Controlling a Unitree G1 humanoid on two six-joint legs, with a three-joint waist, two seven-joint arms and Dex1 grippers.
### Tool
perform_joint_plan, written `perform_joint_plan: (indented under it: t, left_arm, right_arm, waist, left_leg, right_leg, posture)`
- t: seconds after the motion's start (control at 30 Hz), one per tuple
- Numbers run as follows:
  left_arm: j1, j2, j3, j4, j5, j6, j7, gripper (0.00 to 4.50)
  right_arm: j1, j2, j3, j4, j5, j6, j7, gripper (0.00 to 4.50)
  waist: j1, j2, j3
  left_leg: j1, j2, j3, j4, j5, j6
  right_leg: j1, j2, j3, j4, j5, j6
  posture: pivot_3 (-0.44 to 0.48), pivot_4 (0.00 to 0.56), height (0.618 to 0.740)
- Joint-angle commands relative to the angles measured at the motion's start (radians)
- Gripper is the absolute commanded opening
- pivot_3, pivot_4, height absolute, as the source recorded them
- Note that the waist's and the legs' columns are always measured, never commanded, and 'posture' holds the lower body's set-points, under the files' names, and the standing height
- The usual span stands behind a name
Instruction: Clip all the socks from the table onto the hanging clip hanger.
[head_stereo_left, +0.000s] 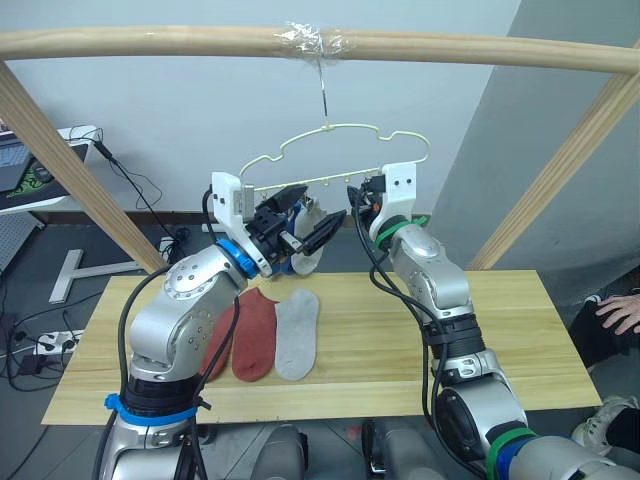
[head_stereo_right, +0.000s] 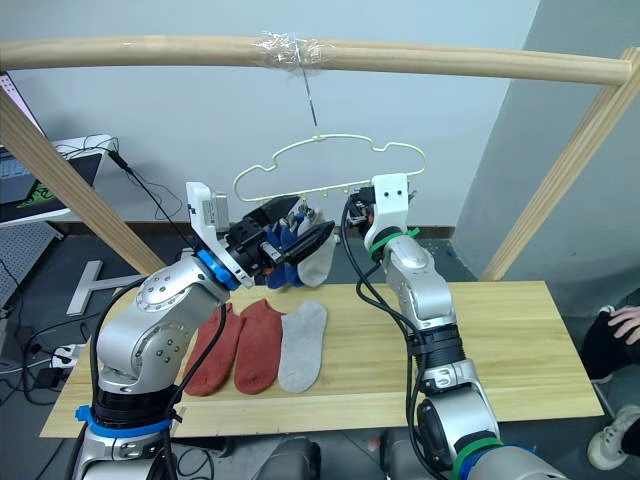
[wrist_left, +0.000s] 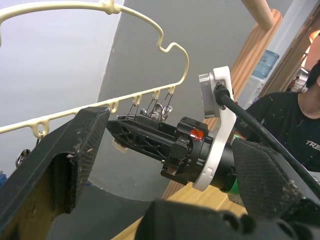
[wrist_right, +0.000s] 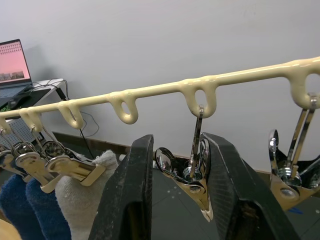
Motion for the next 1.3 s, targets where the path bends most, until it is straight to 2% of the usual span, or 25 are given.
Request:
perform_joint_plan:
  t: [0.03, 0.1, 0.2, 0.33, 0.6, 0.8, 1.1, 1.23, 1.3]
  left_arm:
    - [-0.016, -0.001, 0.009, -0.047, -0.013, -0.007, -0.001, 4.5]
    - [-0.012, -0.003, 0.007, -0.049, -0.012, -0.008, 0.002, 4.5]
    - [-0.006, -0.006, 0.002, -0.046, -0.006, -0.013, 0.004, 4.5]
    - [0.012, -0.013, -0.002, -0.048, 0.003, -0.014, 0.016, 4.5]
    - [0.129, 0.009, -0.054, 0.038, 0.132, -0.077, -0.001, 4.5]
    - [0.22, -0.033, -0.141, 0.4, 0.327, -0.221, 0.039, 4.5]
    - [0.124, -0.119, -0.205, 0.779, 0.456, -0.39, 0.008, 4.5]
    - [0.09, -0.142, -0.181, 0.883, 0.462, -0.42, 0.006, 4.5]
    - [0.08, -0.141, -0.186, 0.925, 0.474, -0.433, -0.014, 4.14]
  right_arm:
    - [-0.021, -0.001, -0.001, -0.023, 0.012, -0.026, 0.003, 0.89]
    - [-0.017, -0.003, 0.001, -0.031, 0.014, -0.027, 0.004, 0.44]
    - [-0.014, -0.006, 0.004, -0.035, 0.016, -0.035, 0.006, 0.02]
    - [-0.01, -0.01, 0.005, -0.041, 0.021, -0.035, 0.01, 0.02]
    - [0.006, -0.037, 0.016, -0.068, 0.024, -0.001, 0.033, 0.02]
    - [0.053, -0.066, 0.045, -0.131, 0.024, 0.046, 0.064, 0.02]
    - [0.072, -0.084, 0.061, -0.182, 0.018, 0.094, 0.065, 0.02]
    - [0.079, -0.092, 0.059, -0.199, 0.016, 0.111, 0.06, 0.02]
    - [0.081, -0.096, 0.058, -0.208, 0.017, 0.119, 0.057, 0.0]
  waist:
    - [0.0, 0.0, 0.0]
    - [0.0, 0.0, 0.0]
    - [0.0, 0.0, 0.0]
    - [0.0, 0.0, 0.0]
    - [-0.001, 0.0, 0.0]
    - [-0.002, 0.001, 0.0]
    - [-0.002, 0.001, 0.0]
    - [-0.006, 0.001, 0.0]
    - [-0.008, 0.001, 0.0]
  left_leg:
    - [0.0, 0.0, 0.0, 0.0, 0.0, 0.0]
    - [0.0, 0.0, 0.0, 0.0, 0.0, 0.0]
    - [0.0, 0.0, 0.0, 0.0, 0.0, 0.0]
    - [0.0, 0.0, 0.0, 0.0, 0.0, 0.0]
    - [0.0, 0.0, 0.0, 0.0, 0.0, 0.0]
    - [0.001, 0.0, 0.001, -0.001, 0.0, 0.0]
    - [0.0, 0.0, 0.0, 0.0, 0.0, 0.001]
    - [0.0, 0.0, 0.002, 0.0, 0.0, 0.001]
    - [0.0, 0.0, 0.001, 0.0, -0.001, 0.001]
  right_leg:
    - [0.0, 0.0, 0.0, 0.0, 0.0, 0.0]
    - [0.0, 0.0, 0.0, 0.0, 0.0, 0.0]
    - [0.0, 0.0, 0.0, 0.0, 0.0, 0.0]
    - [0.0, 0.0, 0.0, 0.0, 0.0, 0.0]
    - [0.0, 0.0, 0.0, 0.0, 0.0, 0.0]
    - [0.0, 0.0, 0.0, 0.0, 0.0, 0.0]
    - [0.0, -0.001, 0.0, 0.0, 0.0, 0.0]
    - [0.0, -0.001, 0.0, 0.0, 0.0, 0.0]
    - [-0.001, -0.001, 0.0, 0.0, 0.0, 0.0]
  posture:
    - [0.053, 0.148, 0.74]
    - [0.053, 0.147, 0.74]
    - [0.052, 0.147, 0.74]
    - [0.05, 0.147, 0.74]
    - [0.037, 0.149, 0.74]
    - [0.014, 0.156, 0.74]
    - [-0.015, 0.167, 0.74]
    - [-0.054, 0.176, 0.74]
    - [-0.054, 0.176, 0.74]
